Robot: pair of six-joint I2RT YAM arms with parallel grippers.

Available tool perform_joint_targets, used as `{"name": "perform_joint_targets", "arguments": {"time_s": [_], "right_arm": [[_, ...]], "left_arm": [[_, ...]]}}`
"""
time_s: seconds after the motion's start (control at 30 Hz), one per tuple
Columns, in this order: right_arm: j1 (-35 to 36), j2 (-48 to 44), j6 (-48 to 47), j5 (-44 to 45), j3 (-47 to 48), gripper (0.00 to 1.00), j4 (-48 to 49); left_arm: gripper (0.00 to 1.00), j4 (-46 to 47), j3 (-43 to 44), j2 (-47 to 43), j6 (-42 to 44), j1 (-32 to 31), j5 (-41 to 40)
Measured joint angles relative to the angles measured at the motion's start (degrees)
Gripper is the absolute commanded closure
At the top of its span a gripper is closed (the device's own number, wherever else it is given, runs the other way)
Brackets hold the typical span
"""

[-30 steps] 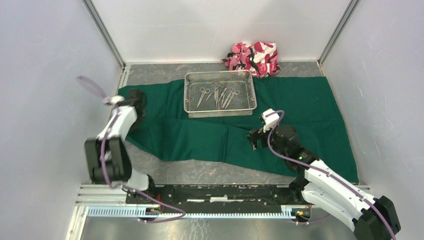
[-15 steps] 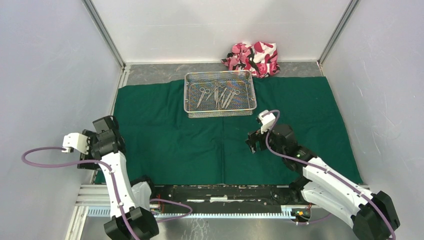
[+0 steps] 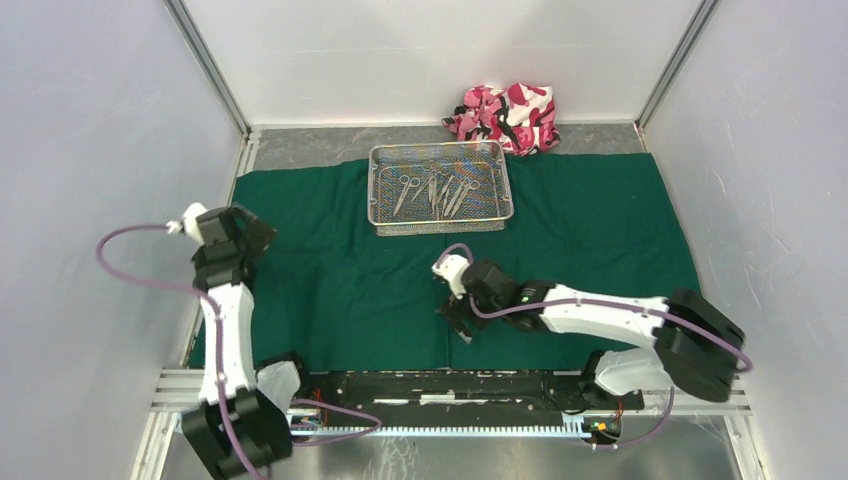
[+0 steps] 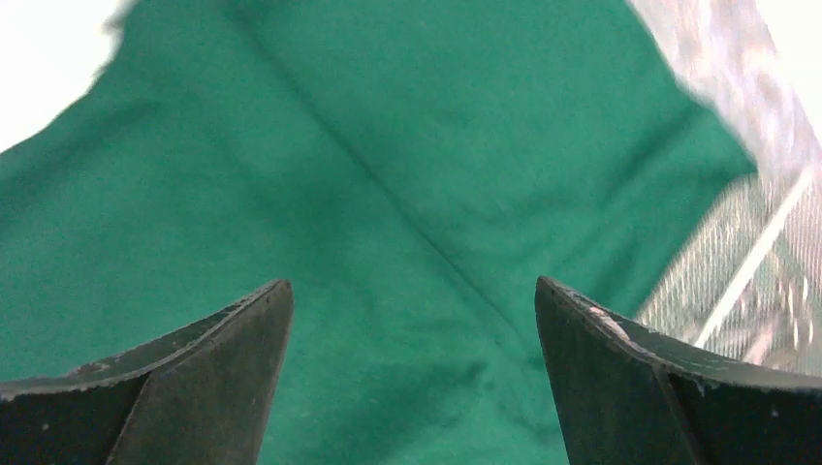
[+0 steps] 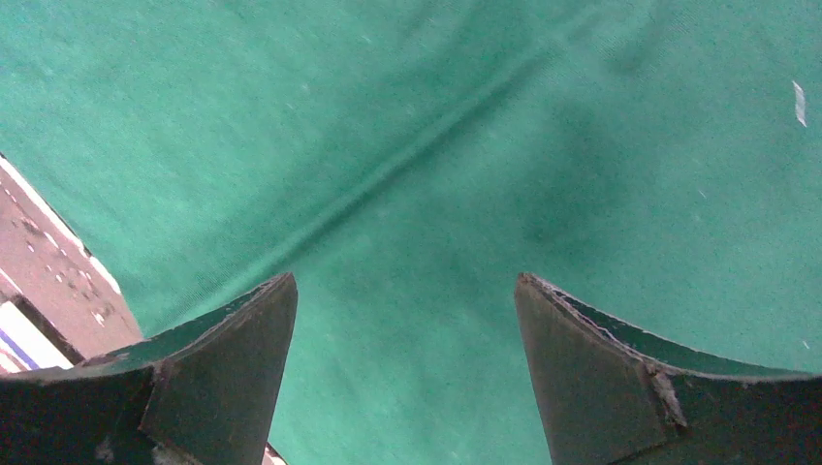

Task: Open and lay out the surgical kit
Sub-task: Smooth out the surgical kit at the center of the board.

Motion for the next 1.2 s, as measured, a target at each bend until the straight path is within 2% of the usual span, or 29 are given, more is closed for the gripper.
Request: {"name": "perform_joint_targets", "arguments": {"time_s": [0.17, 0.3, 0.4, 0.57, 0.7, 0.87, 1.03, 1.2], "right_arm": [[6.6, 10.4, 3.7, 5.3, 6.4, 0.17, -0.5], [7.2, 11.8, 9.2, 8.1, 4.8, 0.23, -0.2], [7.3, 9.0, 13.7, 10.6, 1.3, 0.21, 2.1], [5.2, 1.1, 17.6, 13.4, -3.9, 0.10, -1.4], [-4.6, -3.0, 16.2, 13.5, -3.0, 0.04, -5.0], [-27.2, -1.7, 12.3, 11.3, 5.8, 0.02, -5.9], [-43.9, 10.4, 9.5, 9.0, 22.2, 0.02, -3.8], [-52.5, 26.6, 7.2, 8.4, 38.2, 0.02, -2.5]], "left_arm": [[0.00, 4.6, 3.8, 17.2, 3.3, -9.6, 13.1], [0.00, 8.5, 8.3, 28.2, 3.3, -12.9, 21.3], [0.00, 10.4, 12.4, 35.3, 2.0, -12.9, 22.6], [0.00, 10.5, 24.7, 49.2, -0.7, -12.9, 17.7], [0.00, 8.5, 35.7, 59.1, -1.9, -12.9, 14.4], [0.00, 7.0, 46.9, 69.6, -1.9, -12.2, 12.2], [0.00, 8.1, 48.4, 72.5, -2.7, -9.8, 13.4], [0.00, 10.0, 54.4, 77.3, -3.3, -7.3, 14.6]]}}
